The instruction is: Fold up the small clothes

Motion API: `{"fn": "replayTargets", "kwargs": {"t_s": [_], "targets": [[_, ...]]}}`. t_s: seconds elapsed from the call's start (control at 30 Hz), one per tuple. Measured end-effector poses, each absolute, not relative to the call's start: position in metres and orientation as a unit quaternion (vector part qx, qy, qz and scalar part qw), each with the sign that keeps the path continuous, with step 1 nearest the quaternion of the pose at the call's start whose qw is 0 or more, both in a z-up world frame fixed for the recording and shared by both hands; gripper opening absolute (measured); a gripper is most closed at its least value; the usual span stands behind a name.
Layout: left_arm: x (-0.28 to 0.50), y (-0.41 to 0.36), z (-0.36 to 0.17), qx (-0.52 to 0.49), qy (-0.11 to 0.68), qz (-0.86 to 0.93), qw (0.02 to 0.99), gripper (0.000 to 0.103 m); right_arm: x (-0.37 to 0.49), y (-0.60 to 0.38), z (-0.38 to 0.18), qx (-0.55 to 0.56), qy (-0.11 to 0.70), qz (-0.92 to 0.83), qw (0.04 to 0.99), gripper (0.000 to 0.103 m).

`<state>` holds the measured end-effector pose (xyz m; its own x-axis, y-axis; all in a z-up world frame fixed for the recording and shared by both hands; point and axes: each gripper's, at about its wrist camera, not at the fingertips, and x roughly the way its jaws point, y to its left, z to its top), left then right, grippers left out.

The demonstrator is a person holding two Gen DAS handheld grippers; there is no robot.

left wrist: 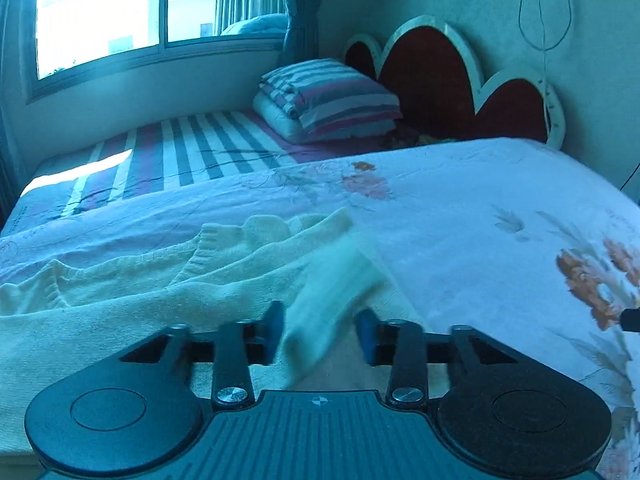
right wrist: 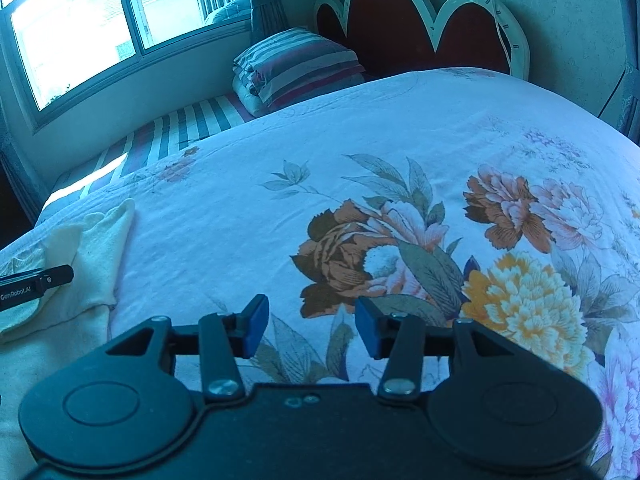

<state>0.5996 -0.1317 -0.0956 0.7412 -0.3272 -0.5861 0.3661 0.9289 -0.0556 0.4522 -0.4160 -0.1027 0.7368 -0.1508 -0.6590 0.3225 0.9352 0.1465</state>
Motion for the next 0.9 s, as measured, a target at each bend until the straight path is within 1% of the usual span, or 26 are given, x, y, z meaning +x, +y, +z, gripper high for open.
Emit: {"fn": "replayTargets", "kwargs": {"t_s": [0.03, 0.13, 0.3, 0.5, 0.63, 0.77, 0.83, 0.87, 0.9], "targets": [[0.591, -0.123, -0.092, 0.024, 0.297, -0.175, 0.938, 0.053, 0.454, -0.411, -0.101, 0.126, 0.336, -0.124, 0.925, 0.048], [0.569, -0.081, -0.089, -0.014, 0.295, -0.140, 0.945, 0.053, 0.464, -0.392, -0.096, 0.129, 0.324, -0.104, 0.931, 0.048], [0.540, 0.010, -0.105, -0.015, 0.307, -0.027, 0.951, 0.053, 0.494, -0.341, -0.100, 0.154, 0.318, -0.033, 0.935, 0.040], [0.521, 0.089, -0.124, -0.020, 0.331, 0.063, 0.941, 0.053, 0.530, -0.280, -0.114, 0.174, 0.330, 0.026, 0.927, 0.040], [0.526, 0.110, -0.134, -0.028, 0.338, 0.080, 0.937, 0.053, 0.550, -0.266, -0.127, 0.210, 0.352, 0.038, 0.911, 0.040], [0.534, 0.116, -0.140, -0.025, 0.337, 0.083, 0.937, 0.053, 0.561, -0.260, -0.130, 0.216, 0.355, 0.037, 0.909, 0.040], [0.537, 0.118, -0.141, -0.026, 0.337, 0.083, 0.938, 0.053, 0.565, -0.258, -0.130, 0.220, 0.352, 0.035, 0.909, 0.036], [0.539, 0.119, -0.140, -0.027, 0.336, 0.081, 0.938, 0.053, 0.567, -0.257, -0.129, 0.218, 0.352, 0.032, 0.909, 0.032], [0.539, 0.119, -0.138, -0.026, 0.335, 0.080, 0.939, 0.053, 0.568, -0.256, -0.128, 0.215, 0.350, 0.030, 0.911, 0.030]]}}
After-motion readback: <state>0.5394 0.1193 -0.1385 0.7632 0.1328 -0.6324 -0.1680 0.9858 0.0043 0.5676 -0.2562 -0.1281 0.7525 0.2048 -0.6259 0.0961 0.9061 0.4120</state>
